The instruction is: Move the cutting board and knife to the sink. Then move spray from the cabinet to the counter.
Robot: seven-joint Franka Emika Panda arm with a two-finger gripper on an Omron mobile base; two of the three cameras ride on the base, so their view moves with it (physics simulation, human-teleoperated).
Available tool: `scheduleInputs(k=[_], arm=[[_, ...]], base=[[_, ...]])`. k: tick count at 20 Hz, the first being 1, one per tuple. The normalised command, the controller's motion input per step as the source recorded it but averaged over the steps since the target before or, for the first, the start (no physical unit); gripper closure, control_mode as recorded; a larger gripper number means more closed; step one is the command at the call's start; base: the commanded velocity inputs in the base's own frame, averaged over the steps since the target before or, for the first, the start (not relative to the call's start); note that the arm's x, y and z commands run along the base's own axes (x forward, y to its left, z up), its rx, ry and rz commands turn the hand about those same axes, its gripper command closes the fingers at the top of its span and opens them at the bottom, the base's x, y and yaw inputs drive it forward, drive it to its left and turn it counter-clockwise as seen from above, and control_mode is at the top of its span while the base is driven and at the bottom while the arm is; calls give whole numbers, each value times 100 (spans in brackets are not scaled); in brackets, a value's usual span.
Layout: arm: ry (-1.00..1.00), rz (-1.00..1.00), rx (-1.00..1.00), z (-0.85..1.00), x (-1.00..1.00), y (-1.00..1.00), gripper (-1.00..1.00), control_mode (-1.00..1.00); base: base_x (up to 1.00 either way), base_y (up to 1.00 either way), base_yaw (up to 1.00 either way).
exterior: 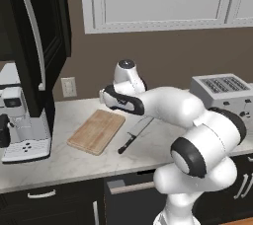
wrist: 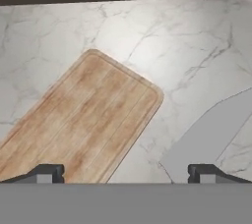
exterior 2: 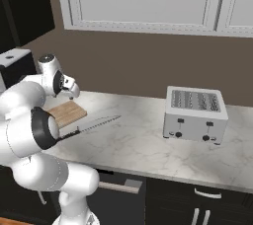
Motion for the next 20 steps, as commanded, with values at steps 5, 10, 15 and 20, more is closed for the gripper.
scheduleInputs(k=[5,10,15,20], arm=[[0,0,0,-19,23,5,-100,-100],[0,0,0,-21,24,12,-100,-100],[0,0,0,-17,28,16,-100,-100],[0,0,0,-18,27,19,-100,-100]], base=[[0,0,0],[0,0,0],[0,0,0],[0,0,0]])
